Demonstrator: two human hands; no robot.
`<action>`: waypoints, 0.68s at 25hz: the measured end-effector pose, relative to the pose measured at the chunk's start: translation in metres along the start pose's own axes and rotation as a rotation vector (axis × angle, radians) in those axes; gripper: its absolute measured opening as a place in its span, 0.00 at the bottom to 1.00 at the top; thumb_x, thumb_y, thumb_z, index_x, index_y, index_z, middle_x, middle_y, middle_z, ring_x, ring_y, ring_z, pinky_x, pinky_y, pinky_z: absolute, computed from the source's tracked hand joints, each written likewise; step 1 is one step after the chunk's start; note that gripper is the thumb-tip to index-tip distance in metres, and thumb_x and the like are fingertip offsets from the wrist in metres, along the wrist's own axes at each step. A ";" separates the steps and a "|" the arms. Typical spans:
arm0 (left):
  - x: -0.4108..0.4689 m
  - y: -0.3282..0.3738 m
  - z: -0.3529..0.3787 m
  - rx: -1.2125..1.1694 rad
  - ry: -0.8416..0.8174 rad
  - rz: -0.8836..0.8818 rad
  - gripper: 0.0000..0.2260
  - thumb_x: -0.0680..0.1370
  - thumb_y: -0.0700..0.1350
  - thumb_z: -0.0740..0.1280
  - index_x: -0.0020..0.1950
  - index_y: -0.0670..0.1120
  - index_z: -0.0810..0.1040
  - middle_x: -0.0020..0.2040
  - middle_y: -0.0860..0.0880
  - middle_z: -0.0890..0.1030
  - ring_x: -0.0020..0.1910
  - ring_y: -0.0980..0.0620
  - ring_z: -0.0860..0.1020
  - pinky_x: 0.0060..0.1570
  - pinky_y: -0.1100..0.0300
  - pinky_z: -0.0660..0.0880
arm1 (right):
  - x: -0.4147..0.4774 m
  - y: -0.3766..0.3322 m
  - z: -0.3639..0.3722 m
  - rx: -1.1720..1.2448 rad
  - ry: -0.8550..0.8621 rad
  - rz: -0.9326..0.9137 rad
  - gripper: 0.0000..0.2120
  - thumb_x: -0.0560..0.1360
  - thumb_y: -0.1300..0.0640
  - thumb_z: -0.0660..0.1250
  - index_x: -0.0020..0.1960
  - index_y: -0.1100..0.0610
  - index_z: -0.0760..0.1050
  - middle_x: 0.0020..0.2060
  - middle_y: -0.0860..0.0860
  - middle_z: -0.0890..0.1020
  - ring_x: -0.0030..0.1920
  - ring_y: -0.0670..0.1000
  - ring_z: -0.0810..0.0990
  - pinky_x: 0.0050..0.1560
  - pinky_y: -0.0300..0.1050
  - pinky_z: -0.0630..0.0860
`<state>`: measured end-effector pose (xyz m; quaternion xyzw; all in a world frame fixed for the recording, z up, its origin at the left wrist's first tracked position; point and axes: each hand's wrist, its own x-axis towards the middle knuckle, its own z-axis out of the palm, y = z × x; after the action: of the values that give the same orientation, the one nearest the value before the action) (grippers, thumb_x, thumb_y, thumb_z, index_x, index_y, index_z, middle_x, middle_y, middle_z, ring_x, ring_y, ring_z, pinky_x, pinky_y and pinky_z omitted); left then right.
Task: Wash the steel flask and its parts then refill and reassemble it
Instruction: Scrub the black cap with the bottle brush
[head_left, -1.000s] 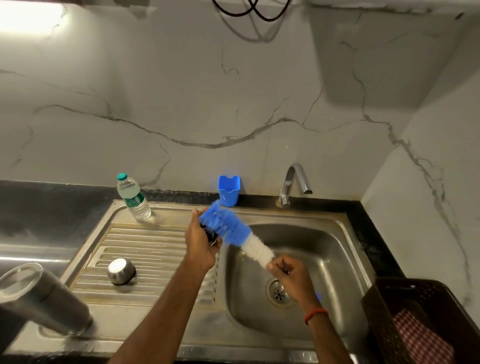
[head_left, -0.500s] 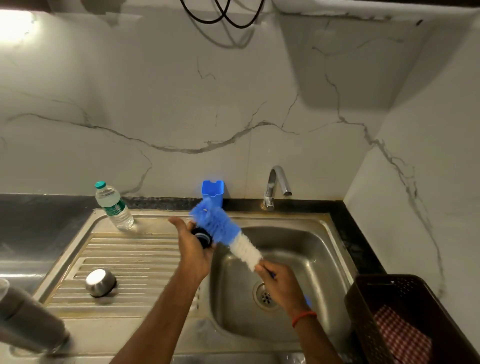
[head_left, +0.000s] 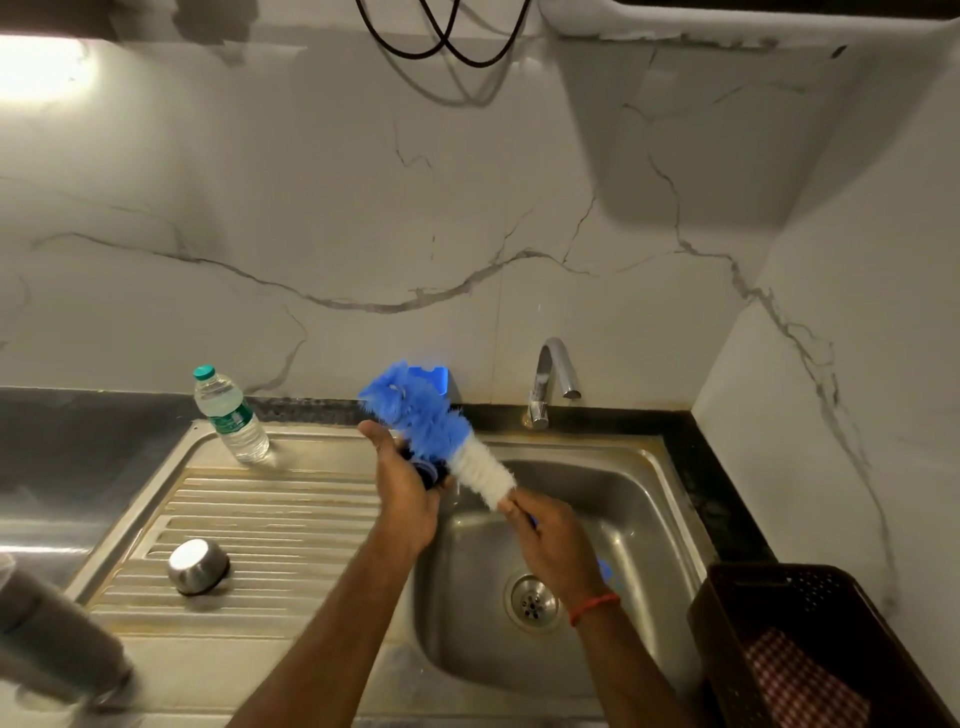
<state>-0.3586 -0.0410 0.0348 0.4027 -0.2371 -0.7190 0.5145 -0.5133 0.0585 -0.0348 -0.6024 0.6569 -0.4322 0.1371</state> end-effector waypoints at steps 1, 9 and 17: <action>-0.001 0.001 0.003 -0.010 0.014 0.000 0.47 0.67 0.78 0.53 0.67 0.43 0.77 0.59 0.39 0.84 0.57 0.41 0.82 0.47 0.51 0.79 | 0.003 0.002 -0.001 -0.021 -0.009 0.009 0.10 0.81 0.46 0.62 0.47 0.49 0.79 0.38 0.42 0.80 0.38 0.41 0.79 0.36 0.39 0.76; 0.009 -0.004 0.010 0.077 0.016 0.028 0.41 0.74 0.77 0.47 0.59 0.46 0.80 0.50 0.43 0.86 0.52 0.43 0.82 0.49 0.49 0.77 | 0.005 0.021 -0.004 -0.032 -0.019 0.020 0.16 0.80 0.41 0.59 0.51 0.50 0.81 0.41 0.46 0.83 0.42 0.44 0.81 0.40 0.48 0.79; 0.024 0.014 -0.001 -0.035 0.026 0.037 0.46 0.70 0.80 0.46 0.56 0.42 0.80 0.51 0.42 0.85 0.57 0.40 0.81 0.62 0.43 0.76 | -0.016 0.040 -0.004 -0.020 -0.084 0.074 0.09 0.79 0.43 0.61 0.45 0.47 0.75 0.36 0.45 0.80 0.37 0.45 0.79 0.38 0.51 0.79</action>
<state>-0.3535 -0.0685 0.0364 0.3984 -0.2252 -0.7080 0.5378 -0.5395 0.0708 -0.0666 -0.5967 0.6766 -0.3946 0.1743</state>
